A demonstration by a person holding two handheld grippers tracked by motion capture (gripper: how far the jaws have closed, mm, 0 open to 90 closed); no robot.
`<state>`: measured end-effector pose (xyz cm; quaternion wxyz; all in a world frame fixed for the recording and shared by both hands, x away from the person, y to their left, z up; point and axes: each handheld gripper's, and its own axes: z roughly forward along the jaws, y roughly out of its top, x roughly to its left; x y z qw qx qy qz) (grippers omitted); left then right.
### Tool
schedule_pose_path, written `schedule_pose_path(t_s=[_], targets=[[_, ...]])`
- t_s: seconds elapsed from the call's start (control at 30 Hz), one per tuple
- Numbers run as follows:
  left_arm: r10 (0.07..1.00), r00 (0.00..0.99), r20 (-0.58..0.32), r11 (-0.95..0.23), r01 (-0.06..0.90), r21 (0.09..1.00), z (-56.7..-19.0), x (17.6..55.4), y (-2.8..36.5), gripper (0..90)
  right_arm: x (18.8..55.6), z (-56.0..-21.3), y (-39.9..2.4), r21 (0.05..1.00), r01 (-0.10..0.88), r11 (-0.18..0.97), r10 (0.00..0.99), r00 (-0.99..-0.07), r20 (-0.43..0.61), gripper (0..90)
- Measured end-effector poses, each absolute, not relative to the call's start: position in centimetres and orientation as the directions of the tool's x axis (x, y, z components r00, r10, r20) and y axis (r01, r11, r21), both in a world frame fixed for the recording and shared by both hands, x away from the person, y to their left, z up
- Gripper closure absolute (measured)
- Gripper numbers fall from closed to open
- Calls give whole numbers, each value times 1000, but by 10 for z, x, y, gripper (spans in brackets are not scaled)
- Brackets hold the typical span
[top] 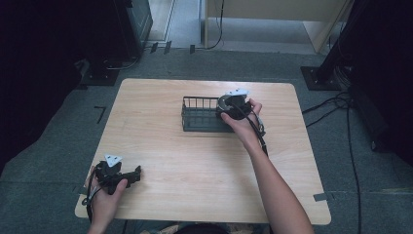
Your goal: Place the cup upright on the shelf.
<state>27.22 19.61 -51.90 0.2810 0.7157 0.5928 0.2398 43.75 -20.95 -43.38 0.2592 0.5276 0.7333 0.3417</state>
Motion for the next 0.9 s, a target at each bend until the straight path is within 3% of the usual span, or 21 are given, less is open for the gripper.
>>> schedule_pose_path(t_s=[0.37, 0.63, 0.9], targets=[[983, 182, 10, -139, 714, 686, -519, 272, 196, 0, 437, -436, -212, 771, 602, 208, 950, -313, -11, 176], [983, 182, 10, -139, 714, 686, -519, 272, 196, 0, 433, -426, -215, 787, 587, 190, 946, -323, 12, 28], [983, 182, 10, -140, 714, 686, -519, 272, 196, 0, 421, -410, -220, 808, 562, 178, 945, -327, 19, 0]])
